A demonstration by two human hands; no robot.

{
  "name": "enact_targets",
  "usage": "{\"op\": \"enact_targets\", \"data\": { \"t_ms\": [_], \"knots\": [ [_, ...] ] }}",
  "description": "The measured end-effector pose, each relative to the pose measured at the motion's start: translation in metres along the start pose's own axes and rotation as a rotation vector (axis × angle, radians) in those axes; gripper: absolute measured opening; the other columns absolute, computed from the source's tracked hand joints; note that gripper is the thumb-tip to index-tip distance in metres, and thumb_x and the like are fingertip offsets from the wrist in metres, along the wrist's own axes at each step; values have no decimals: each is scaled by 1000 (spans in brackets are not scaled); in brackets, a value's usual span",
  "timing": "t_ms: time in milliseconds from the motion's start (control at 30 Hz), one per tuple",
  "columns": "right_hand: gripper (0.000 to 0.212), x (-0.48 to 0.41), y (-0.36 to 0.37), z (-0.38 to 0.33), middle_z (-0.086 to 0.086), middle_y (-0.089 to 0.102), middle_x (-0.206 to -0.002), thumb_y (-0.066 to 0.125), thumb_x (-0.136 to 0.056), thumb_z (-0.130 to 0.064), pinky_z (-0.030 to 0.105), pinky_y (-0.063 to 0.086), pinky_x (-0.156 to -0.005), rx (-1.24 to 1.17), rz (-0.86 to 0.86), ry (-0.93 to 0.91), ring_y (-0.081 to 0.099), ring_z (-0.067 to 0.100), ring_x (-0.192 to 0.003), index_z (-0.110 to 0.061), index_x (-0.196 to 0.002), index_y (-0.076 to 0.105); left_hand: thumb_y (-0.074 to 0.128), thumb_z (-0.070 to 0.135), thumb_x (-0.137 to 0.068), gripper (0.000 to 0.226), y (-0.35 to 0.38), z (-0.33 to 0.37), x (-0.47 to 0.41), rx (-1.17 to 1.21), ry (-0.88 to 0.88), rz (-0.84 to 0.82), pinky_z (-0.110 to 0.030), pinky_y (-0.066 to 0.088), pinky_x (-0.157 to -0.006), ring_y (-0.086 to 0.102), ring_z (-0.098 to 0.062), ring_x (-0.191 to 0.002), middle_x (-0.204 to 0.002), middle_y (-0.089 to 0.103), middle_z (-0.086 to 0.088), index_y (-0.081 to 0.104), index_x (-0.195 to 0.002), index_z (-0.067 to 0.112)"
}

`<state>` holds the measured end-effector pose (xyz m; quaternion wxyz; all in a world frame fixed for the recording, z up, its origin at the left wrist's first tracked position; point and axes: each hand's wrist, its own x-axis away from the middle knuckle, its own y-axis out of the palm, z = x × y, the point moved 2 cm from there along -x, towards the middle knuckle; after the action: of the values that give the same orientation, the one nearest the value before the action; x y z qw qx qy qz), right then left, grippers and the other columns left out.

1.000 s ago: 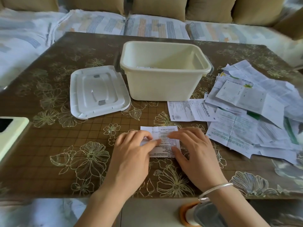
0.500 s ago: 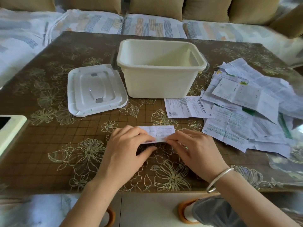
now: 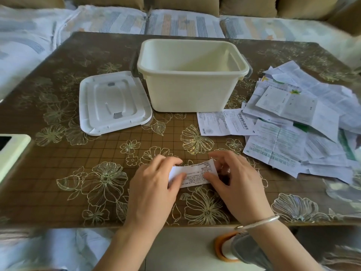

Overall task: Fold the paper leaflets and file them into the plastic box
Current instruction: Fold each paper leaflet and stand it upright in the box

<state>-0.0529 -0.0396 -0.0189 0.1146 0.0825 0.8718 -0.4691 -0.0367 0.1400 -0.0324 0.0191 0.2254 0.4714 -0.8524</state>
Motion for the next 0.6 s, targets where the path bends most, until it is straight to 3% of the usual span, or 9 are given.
{"op": "enact_targets", "data": {
  "t_ms": [67,133,300,400,600],
  "knots": [
    [44,-3,-1,-5,-14,55,-93,75,-78,-31,28,50,-68,31,-50,29,53,5,-77,-29,-118,56,76,27,-77,29,0,0,1,-33,32,30,-31,50,-75,58,-17,-88,-100,62,6,71,-104,17],
    [48,-6,-4,-9,-13,49,-108,71,-81,-34,27,49,-73,68,-125,57,54,6,-83,-32,-125,50,75,28,-75,31,-2,1,0,-75,38,47,-36,46,-84,55,-20,-100,-111,62,2,71,-104,18],
    [47,-30,-12,-21,-10,45,-123,67,-84,-33,28,49,-86,178,-418,88,55,10,-97,-33,-127,47,78,30,-81,7,0,7,2,-105,82,70,-33,29,-81,53,-18,-91,-87,64,13,74,-87,27],
    [51,-47,-13,-27,-3,50,-121,69,-83,-31,31,47,-93,284,-578,63,55,15,-102,-23,-128,46,64,46,-84,15,2,4,5,-27,-5,14,-28,25,-79,51,-12,-92,-89,61,21,73,-91,36],
    [41,-74,-19,-34,-3,62,-103,71,-83,-35,22,47,-73,401,-839,30,58,16,-90,-15,-117,61,51,60,-77,30,2,3,4,40,-64,-47,-24,19,-77,44,-5,-93,-89,54,26,68,-94,42]
  ]
}}
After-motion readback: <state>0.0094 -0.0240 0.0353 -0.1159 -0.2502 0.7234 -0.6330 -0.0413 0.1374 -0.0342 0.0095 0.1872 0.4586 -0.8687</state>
